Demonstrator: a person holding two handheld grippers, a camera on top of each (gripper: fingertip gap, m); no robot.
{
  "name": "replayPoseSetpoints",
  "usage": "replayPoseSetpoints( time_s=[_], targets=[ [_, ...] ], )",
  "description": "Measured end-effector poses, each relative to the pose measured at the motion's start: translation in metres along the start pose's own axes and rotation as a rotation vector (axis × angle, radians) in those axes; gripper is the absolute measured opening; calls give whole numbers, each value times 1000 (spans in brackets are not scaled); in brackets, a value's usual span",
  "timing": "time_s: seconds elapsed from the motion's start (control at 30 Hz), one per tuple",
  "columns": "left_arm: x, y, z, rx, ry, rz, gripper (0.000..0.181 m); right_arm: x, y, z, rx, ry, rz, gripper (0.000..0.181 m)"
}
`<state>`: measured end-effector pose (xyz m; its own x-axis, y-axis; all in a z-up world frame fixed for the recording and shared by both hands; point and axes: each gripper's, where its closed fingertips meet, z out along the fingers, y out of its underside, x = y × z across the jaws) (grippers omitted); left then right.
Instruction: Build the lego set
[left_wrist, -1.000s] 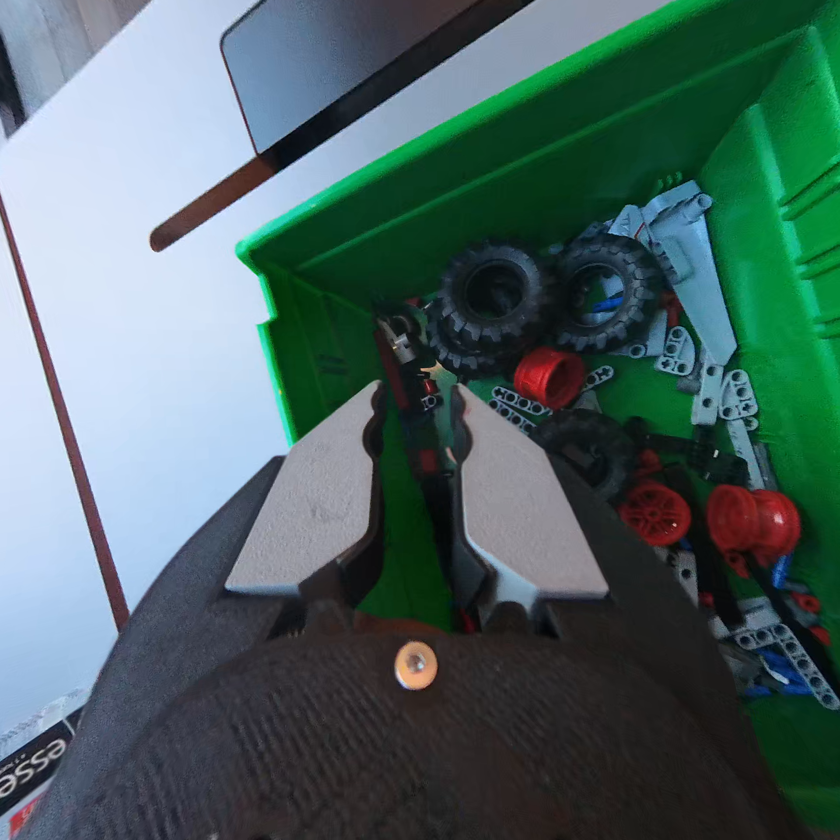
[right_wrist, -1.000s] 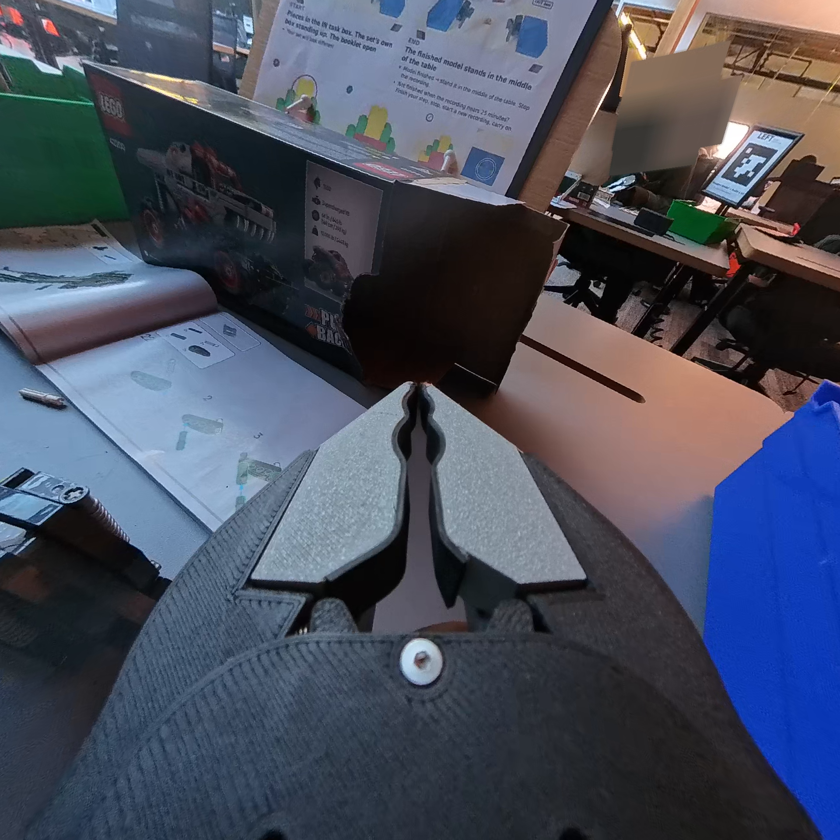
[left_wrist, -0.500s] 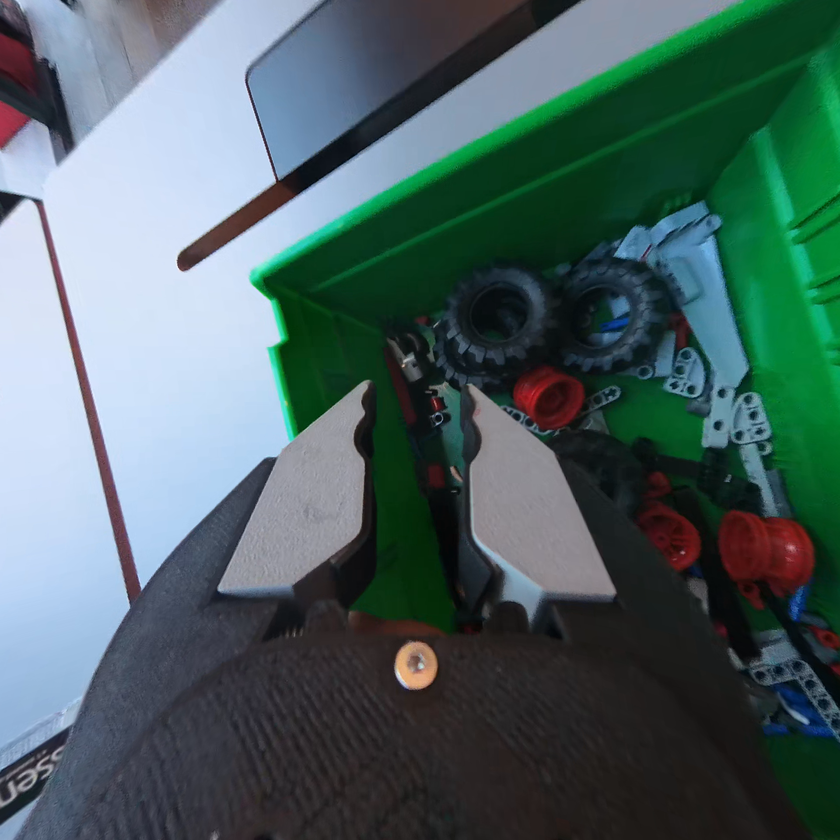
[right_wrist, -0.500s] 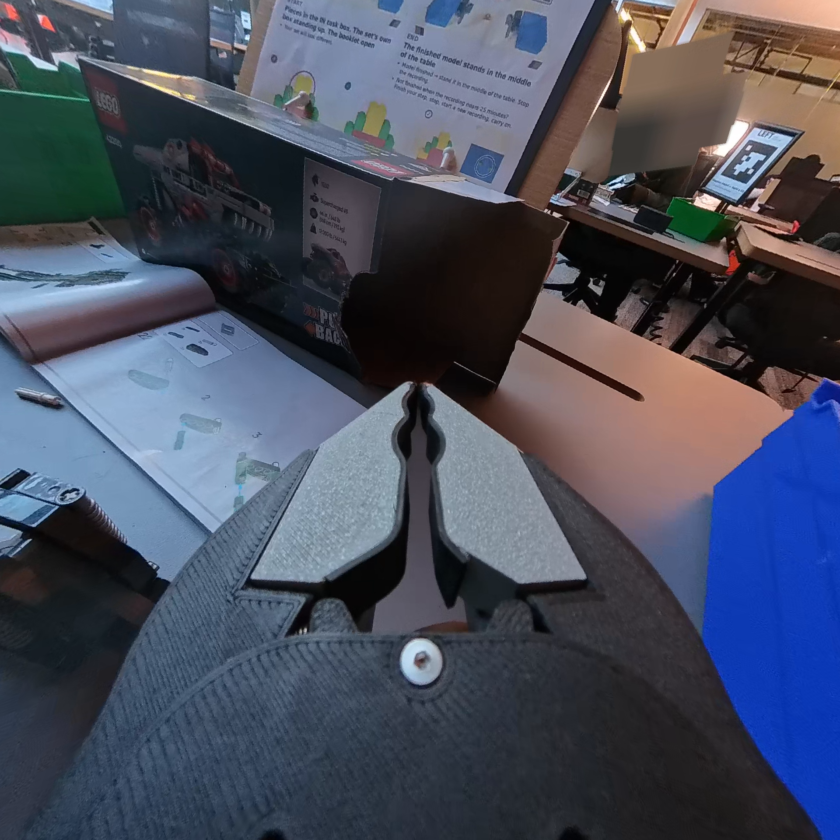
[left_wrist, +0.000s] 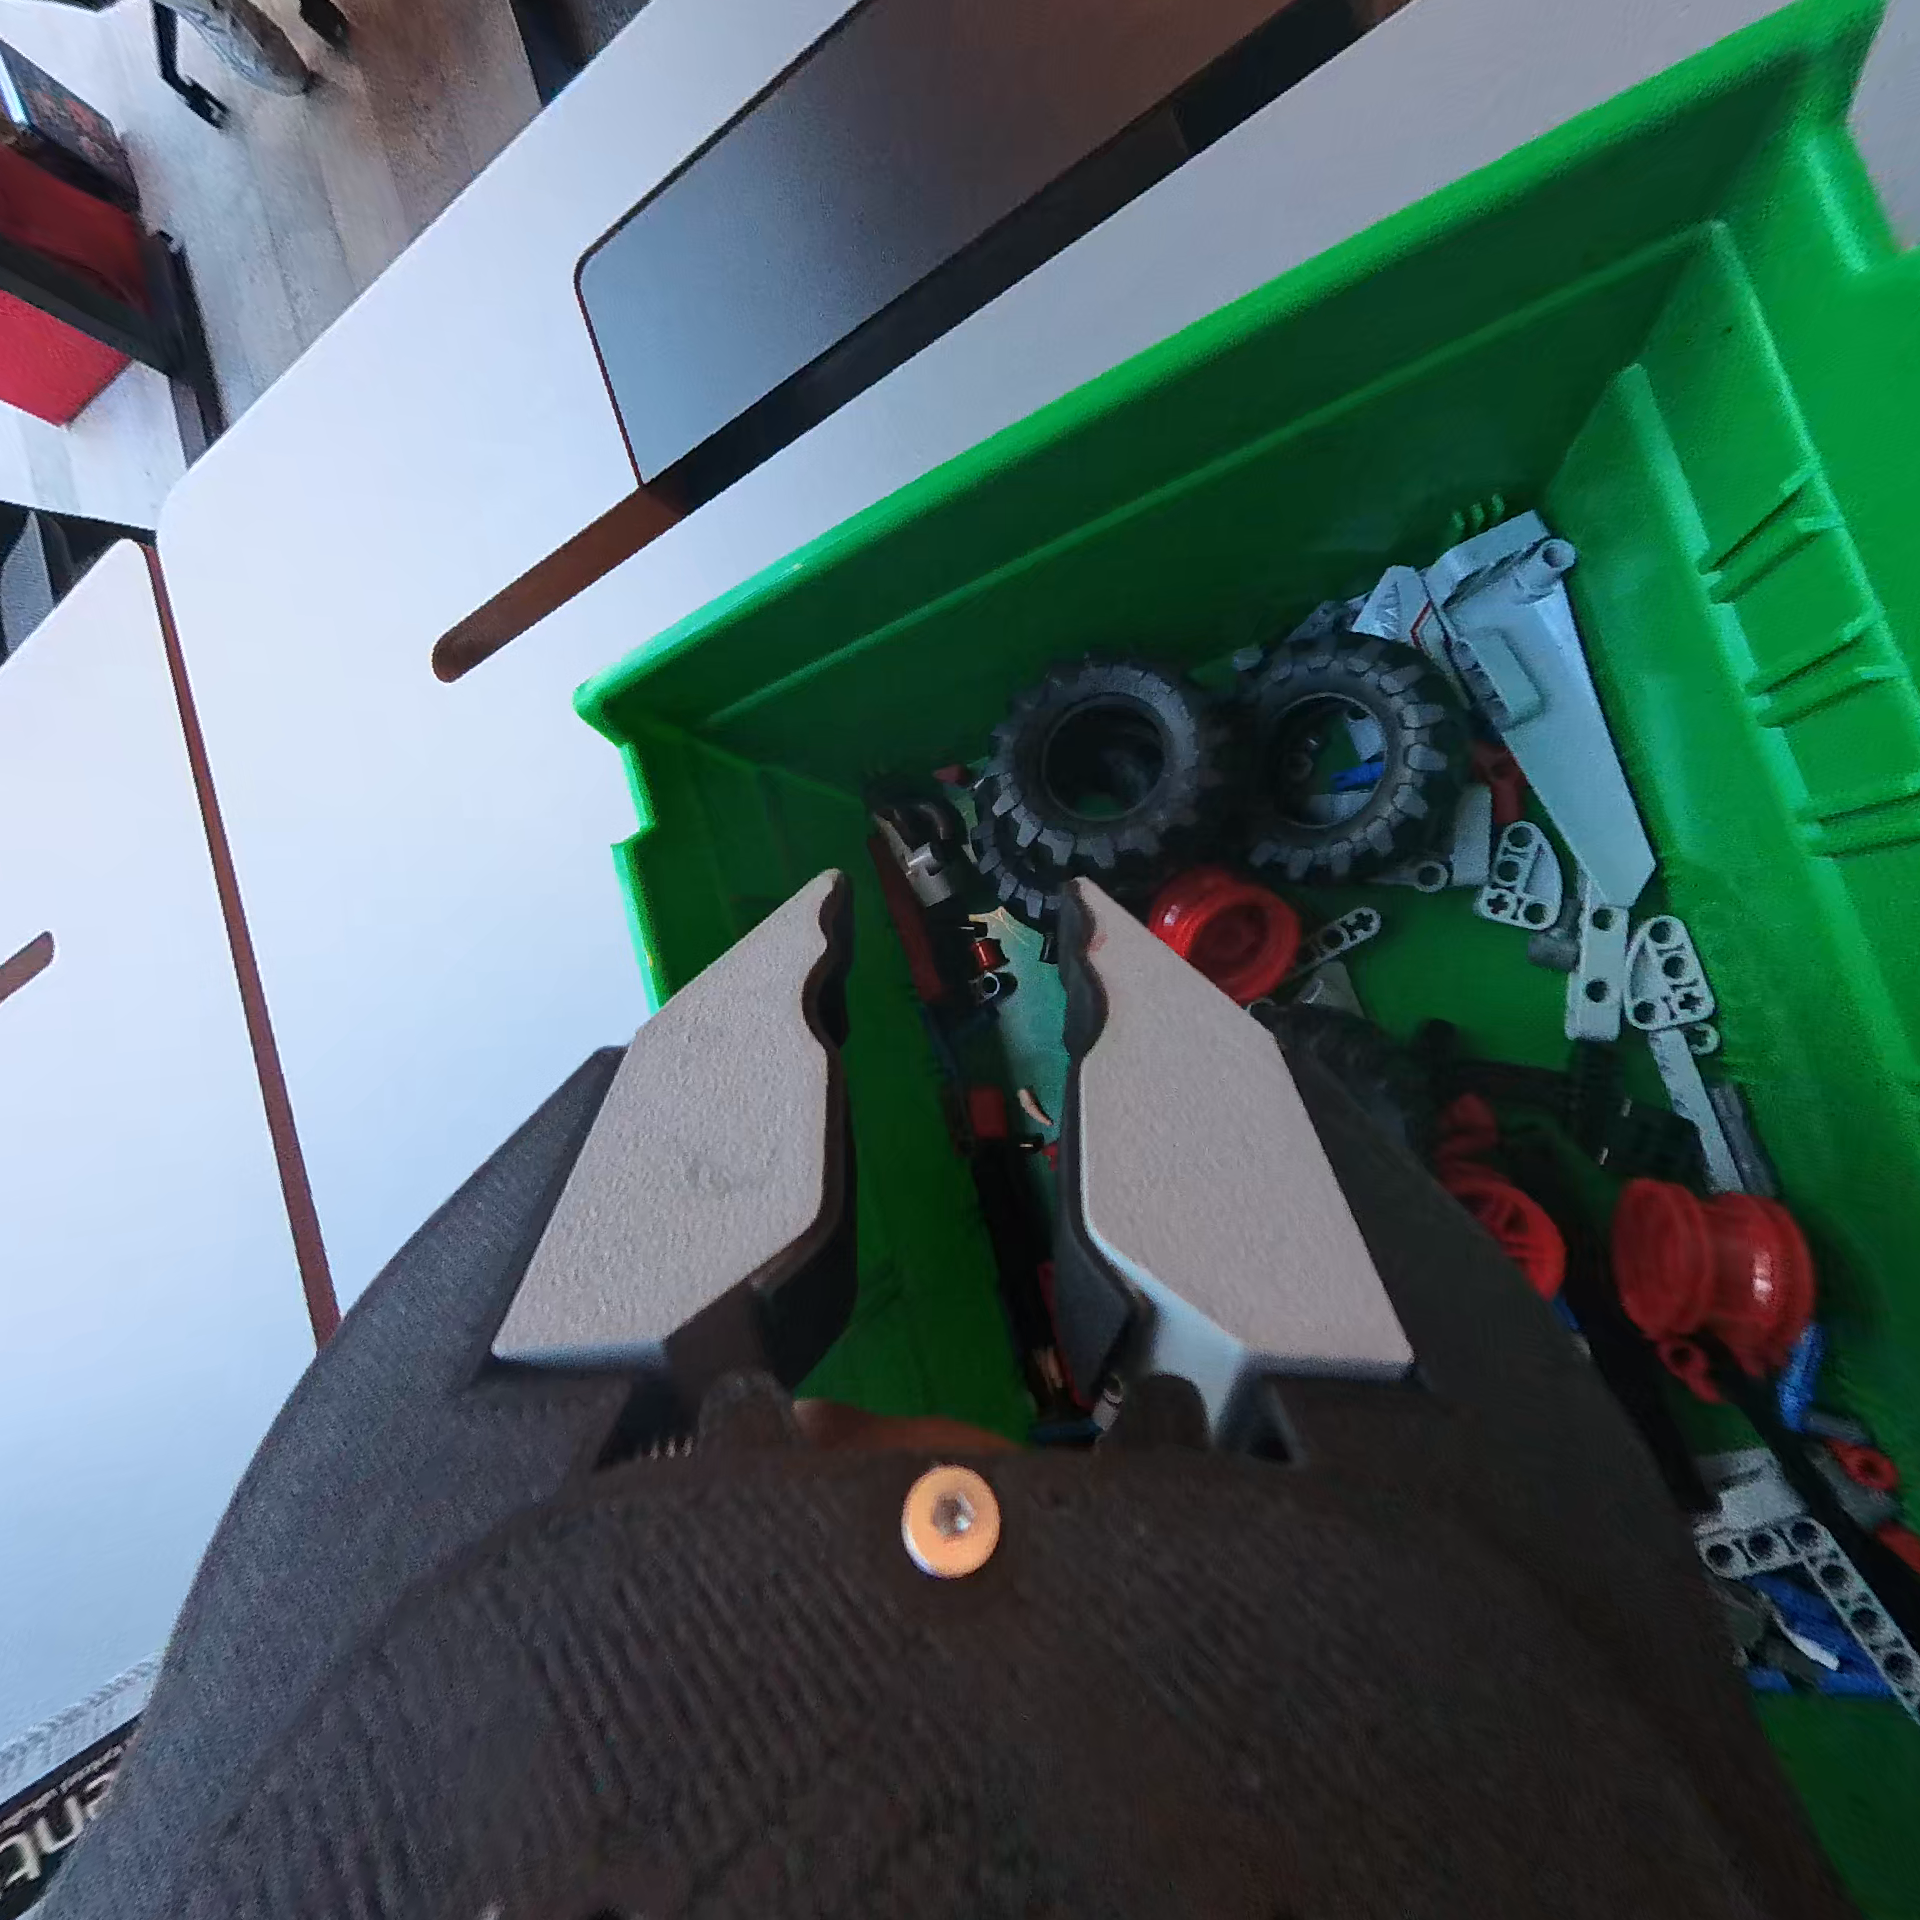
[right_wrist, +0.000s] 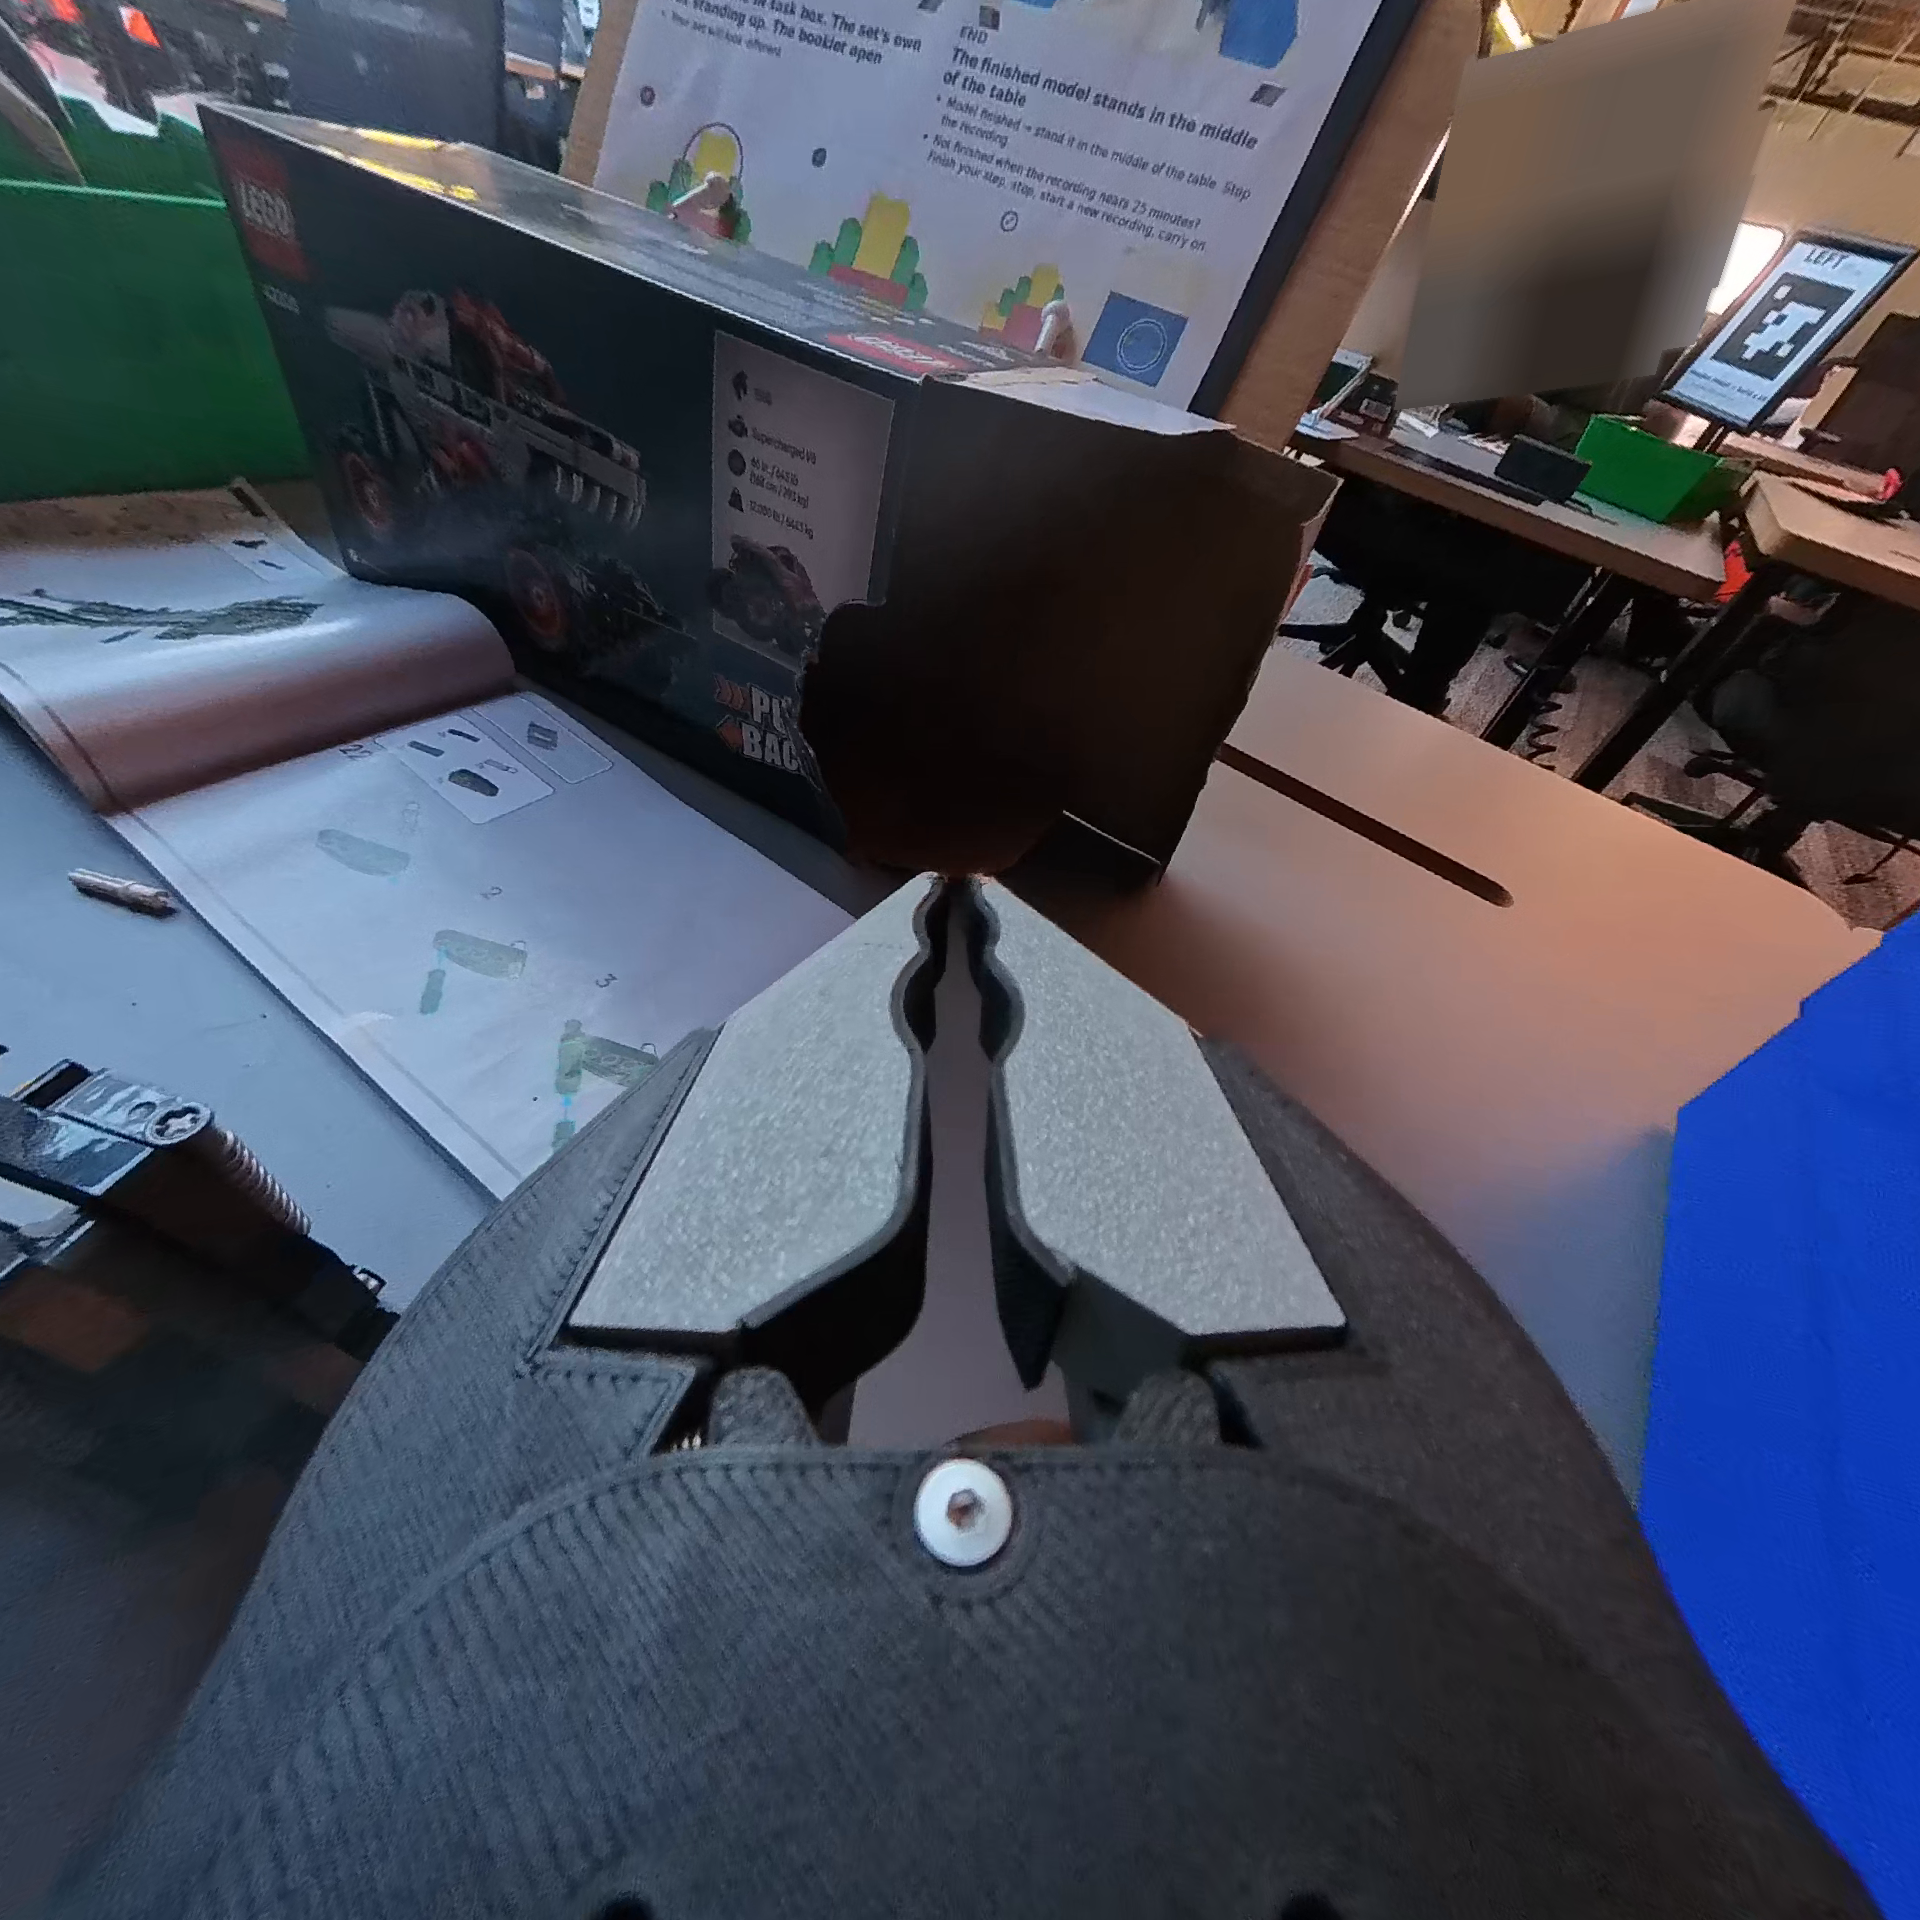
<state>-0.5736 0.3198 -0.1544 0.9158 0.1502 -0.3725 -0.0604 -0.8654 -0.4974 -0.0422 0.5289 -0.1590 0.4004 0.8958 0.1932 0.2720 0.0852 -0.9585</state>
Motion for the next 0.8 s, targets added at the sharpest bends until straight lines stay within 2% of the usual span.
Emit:
replayPoseSetpoints(
  time_s=[0.33, 0.4, 0.53, 0.63, 0.73, 0.8],
  targets=[
    [6, 3, 1, -26, 18, 19, 38, -2, 0, 1, -6, -17, 4, 0],
    [24, 0, -3, -20, 104, 31, 41, -4, 0, 2, -6, -22, 1, 0],
    [95, -4, -22, 29, 424, 160, 42, -3, 5, 4, -22, -17, 5, 0],
    [112, 21, -22, -56, 473, 281, 43, 0, 7, 5, -30, -2, 10, 0],
    [150, 57, -38, -114, 679, 482, 43, 6, 9, 5, -38, 24, 16, 0],
    [143, 85, -29, -223, 628, 617, 38, 10, 12, 5, -47, 46, 15, 0]
  ],
)
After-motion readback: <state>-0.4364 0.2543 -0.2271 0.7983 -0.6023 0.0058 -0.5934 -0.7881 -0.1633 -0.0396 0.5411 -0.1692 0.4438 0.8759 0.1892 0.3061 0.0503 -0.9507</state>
